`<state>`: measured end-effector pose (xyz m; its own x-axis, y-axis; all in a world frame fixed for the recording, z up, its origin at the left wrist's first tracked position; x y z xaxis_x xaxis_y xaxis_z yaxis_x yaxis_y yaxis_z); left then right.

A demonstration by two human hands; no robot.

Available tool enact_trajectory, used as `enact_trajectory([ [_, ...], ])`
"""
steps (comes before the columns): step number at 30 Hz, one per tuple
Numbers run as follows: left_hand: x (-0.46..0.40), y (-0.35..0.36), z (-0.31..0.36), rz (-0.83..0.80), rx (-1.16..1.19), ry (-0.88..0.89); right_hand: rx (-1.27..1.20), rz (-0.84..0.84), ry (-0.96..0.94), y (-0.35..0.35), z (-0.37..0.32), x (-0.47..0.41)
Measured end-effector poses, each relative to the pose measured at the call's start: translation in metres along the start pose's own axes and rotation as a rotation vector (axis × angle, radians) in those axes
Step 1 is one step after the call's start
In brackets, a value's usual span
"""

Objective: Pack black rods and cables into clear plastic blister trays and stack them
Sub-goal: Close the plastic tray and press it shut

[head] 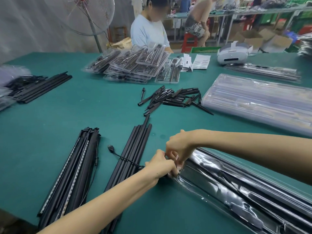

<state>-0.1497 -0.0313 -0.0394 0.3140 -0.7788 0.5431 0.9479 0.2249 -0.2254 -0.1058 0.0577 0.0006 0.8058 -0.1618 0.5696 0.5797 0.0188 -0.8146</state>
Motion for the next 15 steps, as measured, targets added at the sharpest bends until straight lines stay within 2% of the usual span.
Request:
enact_trajectory([
  [2,0.001,0.0,-0.002,0.02,-0.016,0.029,-0.065,-0.006,-0.02,-0.002,0.002,0.0],
  [5,0.0,-0.005,0.0,-0.029,-0.021,-0.001,-0.336,-0.017,-0.038,-0.004,0.016,0.009],
  [9,-0.001,-0.007,0.016,-0.216,-0.063,0.046,-0.658,0.28,0.075,-0.009,0.045,0.035],
  [11,-0.003,-0.006,0.019,-0.275,-0.116,0.047,-0.639,0.361,0.14,-0.003,0.055,0.05],
  [15,-0.006,-0.006,0.024,-0.33,-0.126,0.095,-0.638,0.368,0.207,0.028,0.053,0.085],
])
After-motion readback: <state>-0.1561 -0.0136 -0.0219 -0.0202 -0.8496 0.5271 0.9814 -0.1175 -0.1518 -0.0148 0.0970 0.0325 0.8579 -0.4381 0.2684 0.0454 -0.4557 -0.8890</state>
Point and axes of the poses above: each hand's wrist, its own x-axis away from the middle knuckle, its own y-axis out of the palm, z = x × y, the point moved 4 cm from there along -x, towards the middle knuckle, and after that the axes turned 9 degrees about x, right-handed, at the moved point
